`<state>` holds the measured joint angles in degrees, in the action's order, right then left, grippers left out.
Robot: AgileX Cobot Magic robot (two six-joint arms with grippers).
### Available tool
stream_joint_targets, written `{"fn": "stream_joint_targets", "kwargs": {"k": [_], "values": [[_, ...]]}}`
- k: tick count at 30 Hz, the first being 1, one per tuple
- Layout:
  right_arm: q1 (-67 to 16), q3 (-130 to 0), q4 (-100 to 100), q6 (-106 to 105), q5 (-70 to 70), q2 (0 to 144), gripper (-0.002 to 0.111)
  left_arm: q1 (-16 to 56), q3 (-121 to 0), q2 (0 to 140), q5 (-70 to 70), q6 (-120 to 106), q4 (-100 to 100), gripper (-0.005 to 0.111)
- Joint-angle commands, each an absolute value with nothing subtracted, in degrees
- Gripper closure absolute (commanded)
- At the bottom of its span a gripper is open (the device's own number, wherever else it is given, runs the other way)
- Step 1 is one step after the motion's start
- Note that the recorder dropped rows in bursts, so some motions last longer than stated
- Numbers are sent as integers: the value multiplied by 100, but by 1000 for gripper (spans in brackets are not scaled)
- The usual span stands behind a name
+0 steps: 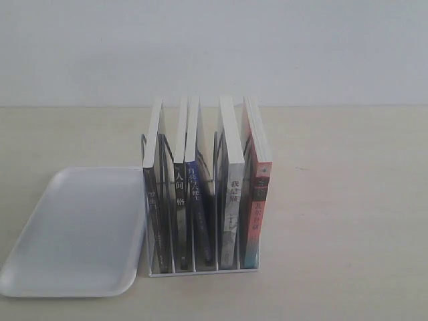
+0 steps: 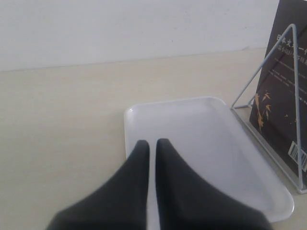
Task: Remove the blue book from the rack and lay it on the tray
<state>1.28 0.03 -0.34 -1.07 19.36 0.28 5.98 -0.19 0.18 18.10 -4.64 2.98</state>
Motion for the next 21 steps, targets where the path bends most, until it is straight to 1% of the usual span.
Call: {"fn": "stream_joint_targets", "kwargs": {"k": [1,14,17,21], "values": [[173,0,-52,-124,1921,0,109,578,0,0,1802,-424,294,102],[173,0,-52,-125,1910,0,109,578,0,0,1802,-424,294,102],[173,0,-52,-163,1525,0,109,578,0,0,1802,-424,294,102],[173,0,-52,-163,363,0,109,578,0,0,1802,-424,294,102]]}}
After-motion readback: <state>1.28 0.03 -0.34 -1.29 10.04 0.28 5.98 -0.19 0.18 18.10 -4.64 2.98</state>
